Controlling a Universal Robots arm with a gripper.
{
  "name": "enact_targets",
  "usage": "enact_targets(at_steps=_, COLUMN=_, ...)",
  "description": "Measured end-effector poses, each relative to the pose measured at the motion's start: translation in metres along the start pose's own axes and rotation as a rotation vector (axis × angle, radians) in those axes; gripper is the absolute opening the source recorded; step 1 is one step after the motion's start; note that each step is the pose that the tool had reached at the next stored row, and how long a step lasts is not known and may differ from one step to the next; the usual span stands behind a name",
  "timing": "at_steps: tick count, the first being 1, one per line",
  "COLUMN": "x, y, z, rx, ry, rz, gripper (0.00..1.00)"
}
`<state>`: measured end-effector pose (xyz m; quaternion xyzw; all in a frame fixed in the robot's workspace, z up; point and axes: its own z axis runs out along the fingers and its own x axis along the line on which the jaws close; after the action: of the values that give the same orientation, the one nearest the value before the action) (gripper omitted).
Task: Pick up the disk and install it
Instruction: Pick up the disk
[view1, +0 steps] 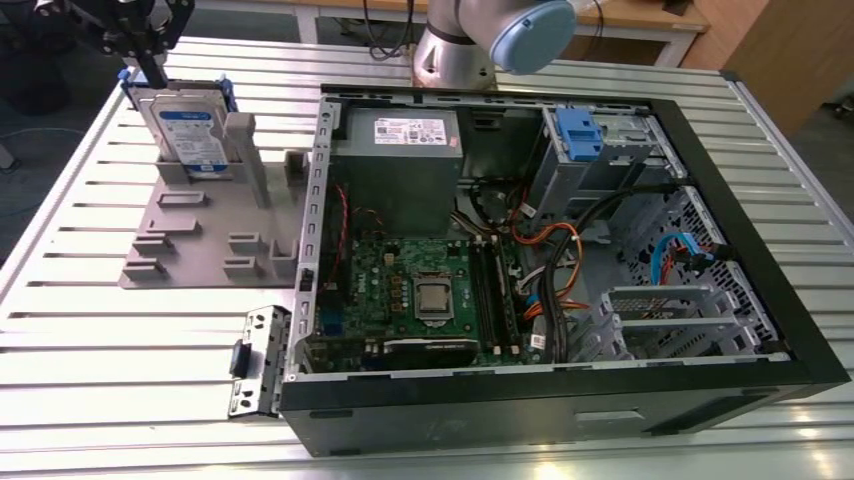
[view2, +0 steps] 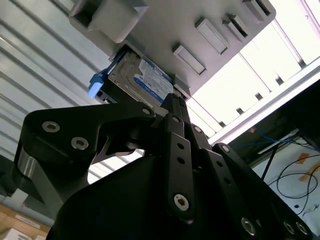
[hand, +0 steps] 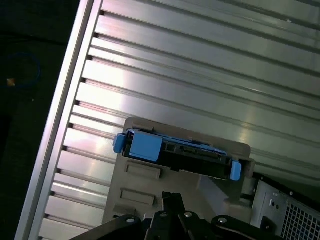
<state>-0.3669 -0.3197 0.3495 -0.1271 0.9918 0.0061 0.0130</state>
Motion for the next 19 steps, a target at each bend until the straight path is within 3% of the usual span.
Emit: enact_targets(at_steps=19, x=0.0000, y=0.0000, z=0.0000, rx=-0.0072, ry=0.0024, rz=-0.264, gripper=0.10)
